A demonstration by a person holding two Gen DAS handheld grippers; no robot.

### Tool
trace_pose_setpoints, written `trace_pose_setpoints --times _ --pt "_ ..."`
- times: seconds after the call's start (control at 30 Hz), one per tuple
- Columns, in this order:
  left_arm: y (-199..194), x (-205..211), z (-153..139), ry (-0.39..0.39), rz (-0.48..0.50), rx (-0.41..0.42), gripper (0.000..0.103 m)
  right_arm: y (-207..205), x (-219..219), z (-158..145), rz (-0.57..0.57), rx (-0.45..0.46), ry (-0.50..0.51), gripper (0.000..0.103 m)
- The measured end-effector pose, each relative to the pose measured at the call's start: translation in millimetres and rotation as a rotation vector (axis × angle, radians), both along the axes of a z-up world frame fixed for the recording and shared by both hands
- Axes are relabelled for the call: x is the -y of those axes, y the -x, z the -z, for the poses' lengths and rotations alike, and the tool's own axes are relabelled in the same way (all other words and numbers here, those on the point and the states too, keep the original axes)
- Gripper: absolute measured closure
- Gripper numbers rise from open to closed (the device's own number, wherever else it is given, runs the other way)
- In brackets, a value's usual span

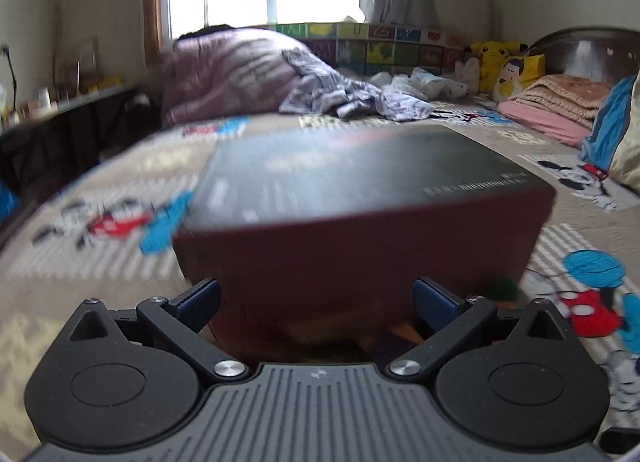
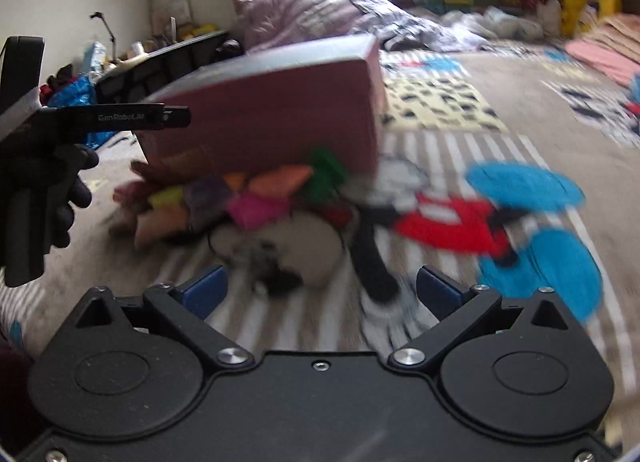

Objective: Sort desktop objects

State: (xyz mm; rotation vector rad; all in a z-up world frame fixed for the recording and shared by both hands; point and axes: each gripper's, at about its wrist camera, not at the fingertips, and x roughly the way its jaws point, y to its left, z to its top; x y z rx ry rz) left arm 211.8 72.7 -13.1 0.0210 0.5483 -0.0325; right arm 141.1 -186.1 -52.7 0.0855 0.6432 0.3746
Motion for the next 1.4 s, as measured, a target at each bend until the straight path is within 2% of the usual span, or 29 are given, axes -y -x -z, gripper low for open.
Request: trace_pose_setpoints --times 0.1,0.27,0.53,0.87,1.13,1.4 --pt "21 11 10 0.043 0.018 -0.047 0.0 11 8 -3 0.032 -0.019 -0.019 0.001" --pt "58 40 27 -0.045 0.036 -0.121 0.0 32 16 -2 0.076 -0.045 -0.009 0.001" --pt "114 65 25 -0.067 0.054 -0.163 0.0 61 20 -7 0.11 -0.03 0.056 0.001" --pt "162 88 18 -0.059 0.053 -0.146 0.0 87 27 -17 0.101 -0.02 0.081 0.001" --pt "183 98 12 -0.094 0.02 -0.121 0.0 99 25 -20 0.122 -0.014 0.126 0.001" --pt "196 96 -1 -0.105 -0.03 -0.079 0.0 108 22 -32 0.141 0.009 0.117 0.001"
